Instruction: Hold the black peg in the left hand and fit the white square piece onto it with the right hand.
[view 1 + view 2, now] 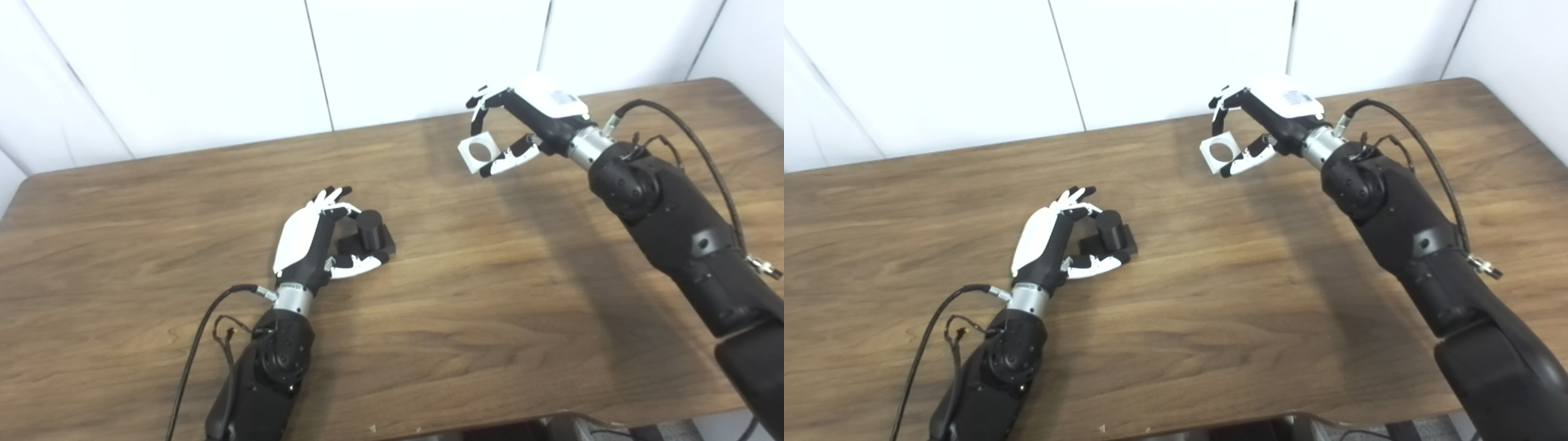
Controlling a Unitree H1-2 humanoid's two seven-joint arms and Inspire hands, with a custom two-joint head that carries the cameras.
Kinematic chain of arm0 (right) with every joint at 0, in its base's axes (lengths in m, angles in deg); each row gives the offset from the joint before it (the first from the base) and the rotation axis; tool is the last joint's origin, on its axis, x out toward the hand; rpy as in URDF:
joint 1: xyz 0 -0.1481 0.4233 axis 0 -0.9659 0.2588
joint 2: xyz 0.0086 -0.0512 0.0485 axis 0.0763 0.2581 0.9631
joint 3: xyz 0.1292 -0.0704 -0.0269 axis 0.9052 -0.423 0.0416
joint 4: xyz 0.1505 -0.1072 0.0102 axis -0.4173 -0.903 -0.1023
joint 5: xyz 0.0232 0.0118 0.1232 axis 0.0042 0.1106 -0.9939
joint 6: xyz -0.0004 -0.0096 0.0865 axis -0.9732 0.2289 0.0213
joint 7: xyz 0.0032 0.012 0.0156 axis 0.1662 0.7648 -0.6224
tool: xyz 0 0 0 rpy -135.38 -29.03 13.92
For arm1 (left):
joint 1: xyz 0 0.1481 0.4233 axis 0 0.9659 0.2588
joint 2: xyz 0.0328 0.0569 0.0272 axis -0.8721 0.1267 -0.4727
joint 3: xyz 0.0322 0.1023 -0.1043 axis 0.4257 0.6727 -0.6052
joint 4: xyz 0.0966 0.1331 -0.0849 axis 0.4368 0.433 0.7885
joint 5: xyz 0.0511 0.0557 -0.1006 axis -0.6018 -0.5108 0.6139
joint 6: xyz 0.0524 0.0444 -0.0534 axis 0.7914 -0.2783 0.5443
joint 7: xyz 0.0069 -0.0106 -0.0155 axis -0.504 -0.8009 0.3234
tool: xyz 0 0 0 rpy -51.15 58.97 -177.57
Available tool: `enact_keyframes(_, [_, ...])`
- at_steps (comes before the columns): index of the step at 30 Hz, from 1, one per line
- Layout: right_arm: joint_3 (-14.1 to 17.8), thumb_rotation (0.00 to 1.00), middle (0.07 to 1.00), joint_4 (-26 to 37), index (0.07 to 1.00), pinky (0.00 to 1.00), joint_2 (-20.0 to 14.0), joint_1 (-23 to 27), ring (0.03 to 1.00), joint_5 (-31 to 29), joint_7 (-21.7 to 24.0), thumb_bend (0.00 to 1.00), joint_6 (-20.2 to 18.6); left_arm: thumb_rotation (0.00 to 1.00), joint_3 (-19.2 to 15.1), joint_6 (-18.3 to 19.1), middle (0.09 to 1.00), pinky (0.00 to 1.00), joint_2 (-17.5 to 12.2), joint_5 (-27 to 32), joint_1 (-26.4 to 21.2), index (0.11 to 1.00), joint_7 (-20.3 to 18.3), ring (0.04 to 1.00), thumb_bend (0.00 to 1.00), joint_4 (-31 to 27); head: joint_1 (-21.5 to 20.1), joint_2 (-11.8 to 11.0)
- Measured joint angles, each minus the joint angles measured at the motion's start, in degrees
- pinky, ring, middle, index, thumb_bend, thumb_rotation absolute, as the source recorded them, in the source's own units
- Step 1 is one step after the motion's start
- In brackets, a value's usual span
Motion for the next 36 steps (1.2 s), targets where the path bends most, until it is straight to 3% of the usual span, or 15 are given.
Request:
enact_keyframes(7, [0.3,0.14,0.772,7.08,0.484,0.81,0.5,-1.56,0.874,-0.42,2.71,0.51,-0.19,0.08,-0.01,0.17,0.912,0.99,0.51,-0.82,-0.36,0.491,0.86,0.976,0.52,0.69,4.48,0.53])
enact_keyframes(17, [-0.01,0.15,0.771,12.06,0.483,0.91,4.49,-2.26,0.858,-1.36,5.01,0.51,0.11,0.08,-0.03,0.54,0.915,0.99,1.48,-1.11,-1.21,0.491,1.47,0.973,0.52,2.04,5.45,0.88])
enact_keyframes(21, [-0.06,0.15,0.774,14.06,0.483,0.83,6.25,-2.47,0.853,-1.93,6.55,0.51,-0.98,0.08,-0.03,0.56,0.915,0.99,1.56,-1.11,-1.25,0.491,1.49,0.975,0.52,2.14,5.8,0.97])
enact_keyframes(26, [-0.57,0.15,0.78,14.69,0.484,0.8,7.81,-2.85,0.853,-2.34,8.1,0.51,-1.62,0.08,-0.07,0.68,0.911,1.0,1.74,-1.16,-1.28,0.49,1.54,0.972,0.52,2.17,5.98,1.05])
enact_keyframes(32, [-1.88,0.14,0.779,14.69,0.484,0.95,8.74,-3.81,0.876,-2.48,10.01,0.51,-1.75,0.08,-0.07,0.73,0.908,0.99,1.92,-1.24,-1.51,0.489,2.11,0.966,0.52,2.61,6.42,1.14])
enact_keyframes(36, [-2.81,0.14,0.773,14.39,0.483,0.96,10.63,-4.09,0.87,-2.46,10.04,0.51,-1.76,0.08,-0.07,1.2,0.907,0.99,2.09,-1.52,-1.58,0.489,2.14,0.964,0.52,2.63,6.59,1.23])
